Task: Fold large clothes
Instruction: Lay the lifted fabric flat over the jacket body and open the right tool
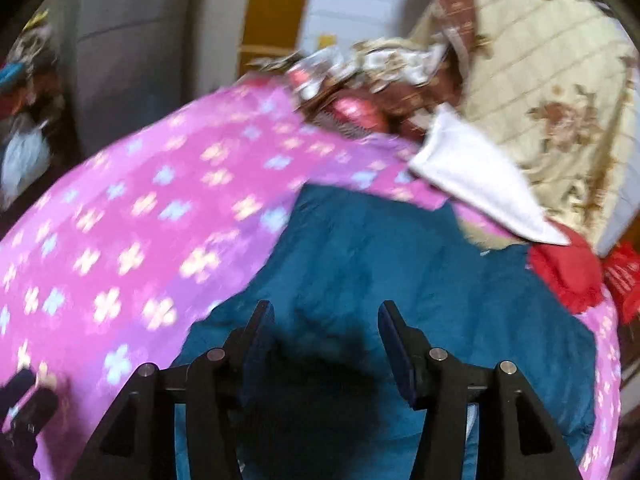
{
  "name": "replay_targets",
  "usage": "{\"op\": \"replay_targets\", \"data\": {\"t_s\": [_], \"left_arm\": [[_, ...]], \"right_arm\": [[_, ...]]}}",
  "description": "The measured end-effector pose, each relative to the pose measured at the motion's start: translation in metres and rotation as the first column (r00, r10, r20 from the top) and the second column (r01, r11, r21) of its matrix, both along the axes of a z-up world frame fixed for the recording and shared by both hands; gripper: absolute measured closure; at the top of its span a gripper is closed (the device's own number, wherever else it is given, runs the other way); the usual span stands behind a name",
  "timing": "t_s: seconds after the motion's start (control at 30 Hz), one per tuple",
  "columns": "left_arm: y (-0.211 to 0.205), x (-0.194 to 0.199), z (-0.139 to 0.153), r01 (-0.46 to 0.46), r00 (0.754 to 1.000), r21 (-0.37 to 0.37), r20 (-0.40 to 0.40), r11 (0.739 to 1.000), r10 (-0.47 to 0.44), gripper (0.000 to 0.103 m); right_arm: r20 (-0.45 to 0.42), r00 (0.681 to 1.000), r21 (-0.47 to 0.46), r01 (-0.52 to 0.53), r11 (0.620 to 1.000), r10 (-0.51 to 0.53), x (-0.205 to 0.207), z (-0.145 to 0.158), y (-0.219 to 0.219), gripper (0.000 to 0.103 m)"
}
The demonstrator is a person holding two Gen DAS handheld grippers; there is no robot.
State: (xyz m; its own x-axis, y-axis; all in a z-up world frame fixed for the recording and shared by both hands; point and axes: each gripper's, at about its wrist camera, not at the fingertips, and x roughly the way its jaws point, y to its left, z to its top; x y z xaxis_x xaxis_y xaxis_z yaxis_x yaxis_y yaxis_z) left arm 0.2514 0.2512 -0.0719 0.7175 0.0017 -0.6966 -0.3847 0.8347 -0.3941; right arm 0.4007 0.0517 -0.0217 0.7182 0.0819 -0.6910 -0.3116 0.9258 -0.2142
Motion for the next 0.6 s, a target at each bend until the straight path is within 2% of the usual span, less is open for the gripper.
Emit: {"op": "replay_targets", "data": {"t_s": [0.1,0.2,0.23,0.3,0.33,0.37,0.5,0.6], "left_arm": [[-0.001,0.001,-0.004,0.004,1.0,-0.009,-0.014,1.0,-0.004,0.035],[-0.003,0.004,-0.005,0.011,1.0,-0.002,-0.021,1.0,-0.012,0.035],[-0.005,0.005,-0.006,0.014,1.0,0.004,-0.021,1.0,-0.014,0.035],[-0.007,0.006,-0.006,0.022,1.0,0.006,-0.018,1.0,-0.022,0.035],[-0.008,0.008,-0.006,0.026,1.0,0.011,-0.018,1.0,-0.026,0.035],[-0.01,0.009,-0.007,0.031,0.999,0.02,-0.024,0.999,-0.031,0.035],[-0.015,0.009,-0.005,0.053,0.998,0.031,-0.034,0.998,-0.052,0.035],[-0.018,0.005,0.0,0.064,0.998,0.053,-0.031,0.997,-0.062,0.035]], "right_arm": [[0.021,0.991,-0.032,0.134,0.99,-0.134,0.026,-0.005,-0.011,0.051],[-0.02,0.977,-0.065,0.211,0.975,-0.213,0.056,-0.024,-0.014,0.057],[-0.058,0.975,-0.065,0.211,0.975,-0.215,0.064,-0.032,-0.014,0.057],[-0.187,0.967,-0.033,0.167,0.985,-0.17,0.077,-0.053,-0.01,0.057],[-0.206,0.965,-0.031,0.161,0.986,-0.164,0.079,-0.058,-0.009,0.057],[-0.2,0.966,-0.028,0.158,0.987,-0.161,0.079,-0.058,-0.008,0.057],[-0.209,0.97,0.079,0.145,0.986,-0.126,0.06,-0.04,-0.027,0.057],[-0.151,0.979,0.127,0.158,0.979,-0.138,0.022,-0.015,-0.059,0.057]]}}
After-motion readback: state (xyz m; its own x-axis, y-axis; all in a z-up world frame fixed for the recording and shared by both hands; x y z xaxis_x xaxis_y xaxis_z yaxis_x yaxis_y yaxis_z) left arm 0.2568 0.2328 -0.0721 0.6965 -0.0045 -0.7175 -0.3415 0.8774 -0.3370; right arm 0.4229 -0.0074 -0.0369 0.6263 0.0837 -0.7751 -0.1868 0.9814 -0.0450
